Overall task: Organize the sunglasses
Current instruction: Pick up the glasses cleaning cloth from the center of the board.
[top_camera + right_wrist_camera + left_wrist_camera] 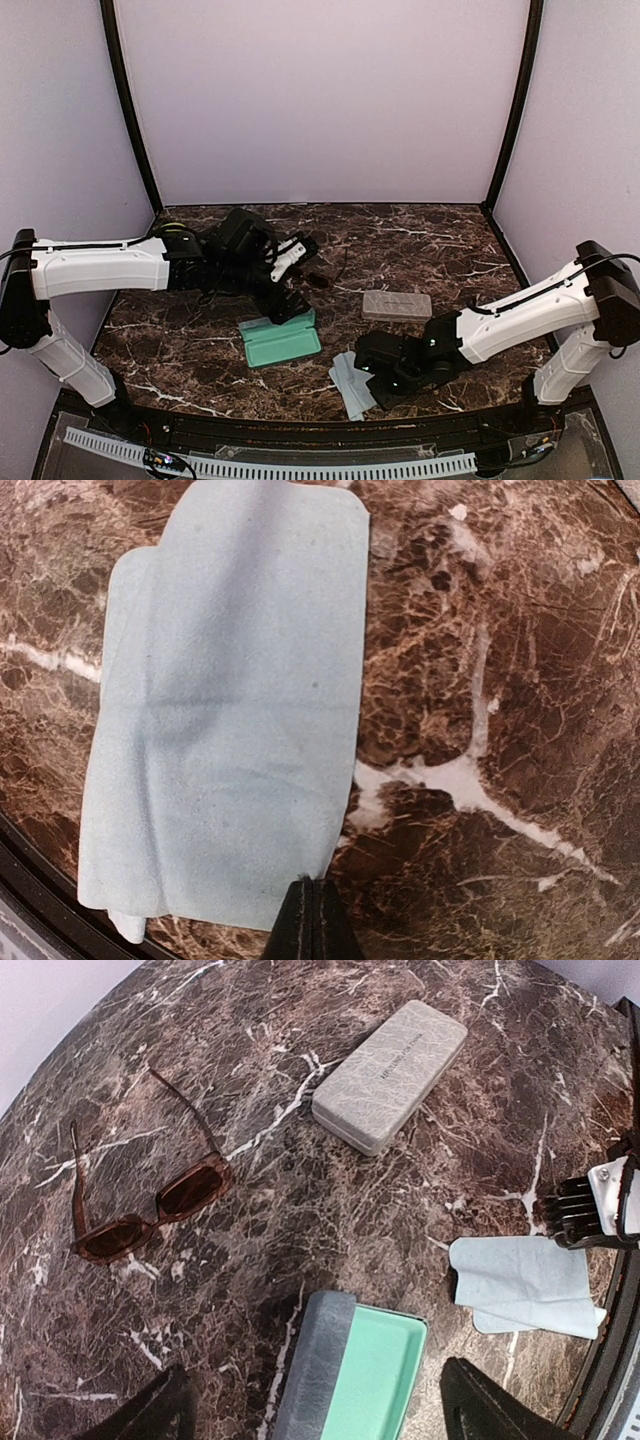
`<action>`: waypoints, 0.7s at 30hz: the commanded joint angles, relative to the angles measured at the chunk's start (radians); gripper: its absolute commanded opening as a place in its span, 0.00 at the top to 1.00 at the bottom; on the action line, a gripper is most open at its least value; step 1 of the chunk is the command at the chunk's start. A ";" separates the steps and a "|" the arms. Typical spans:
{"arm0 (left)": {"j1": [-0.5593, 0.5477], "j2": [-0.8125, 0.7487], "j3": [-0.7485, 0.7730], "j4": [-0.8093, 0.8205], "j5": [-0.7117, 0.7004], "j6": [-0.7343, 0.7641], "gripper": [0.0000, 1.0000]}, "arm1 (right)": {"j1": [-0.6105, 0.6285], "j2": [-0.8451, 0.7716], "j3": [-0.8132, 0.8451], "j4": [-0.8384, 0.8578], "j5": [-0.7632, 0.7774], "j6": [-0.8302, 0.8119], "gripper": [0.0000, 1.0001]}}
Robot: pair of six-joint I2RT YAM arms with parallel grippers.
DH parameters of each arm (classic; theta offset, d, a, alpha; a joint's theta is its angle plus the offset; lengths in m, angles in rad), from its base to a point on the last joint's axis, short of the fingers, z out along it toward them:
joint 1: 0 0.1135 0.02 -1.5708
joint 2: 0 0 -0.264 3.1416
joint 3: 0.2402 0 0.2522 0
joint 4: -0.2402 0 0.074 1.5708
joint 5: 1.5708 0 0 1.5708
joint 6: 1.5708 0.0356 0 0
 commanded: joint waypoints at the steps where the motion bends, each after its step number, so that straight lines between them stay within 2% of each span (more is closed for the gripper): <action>1: 0.000 0.001 -0.003 0.057 0.106 0.013 0.18 | -0.007 -0.020 -0.047 -0.049 -0.002 0.008 1.00; 8: -0.019 0.058 -0.019 0.163 0.323 0.083 0.31 | -0.057 -0.149 -0.087 -0.046 0.028 0.013 1.00; 9: -0.023 0.102 -0.003 0.189 0.415 0.088 0.40 | -0.075 -0.203 -0.114 -0.020 0.023 0.006 1.00; 11: -0.030 0.152 0.019 0.202 0.473 0.091 0.47 | -0.088 -0.235 -0.133 -0.011 0.020 0.004 1.00; 21: -0.085 0.417 0.180 0.231 0.535 0.110 0.54 | -0.119 -0.297 -0.167 -0.008 0.000 0.020 1.00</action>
